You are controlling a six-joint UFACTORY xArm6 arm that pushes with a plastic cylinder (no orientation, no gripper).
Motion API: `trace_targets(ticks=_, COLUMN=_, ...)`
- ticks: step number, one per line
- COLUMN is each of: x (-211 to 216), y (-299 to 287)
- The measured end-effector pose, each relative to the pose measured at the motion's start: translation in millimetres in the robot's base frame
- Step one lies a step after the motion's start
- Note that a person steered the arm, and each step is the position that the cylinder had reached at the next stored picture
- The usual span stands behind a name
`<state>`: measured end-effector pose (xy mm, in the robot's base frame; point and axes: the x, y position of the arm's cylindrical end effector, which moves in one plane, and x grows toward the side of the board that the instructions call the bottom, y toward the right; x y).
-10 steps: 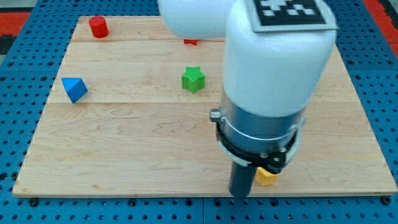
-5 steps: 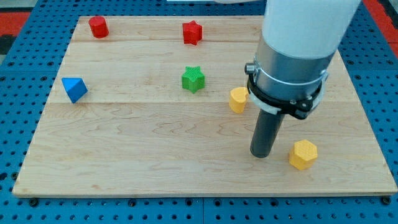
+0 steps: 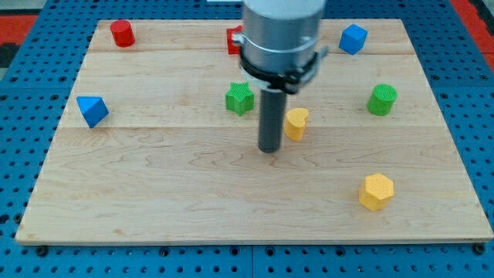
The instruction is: Move the green star horizontal to the hexagon
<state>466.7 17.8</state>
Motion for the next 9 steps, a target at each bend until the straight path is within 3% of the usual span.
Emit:
trace_targets(ticks=2, x=-108.8, y=-6.4)
trace_targets(ticks=4, x=-109.9, y=-87.7)
trace_targets(ticks=6, x=-131.1, y=-124.3)
trace_targets(ticks=9, x=-37.2, y=-127.7)
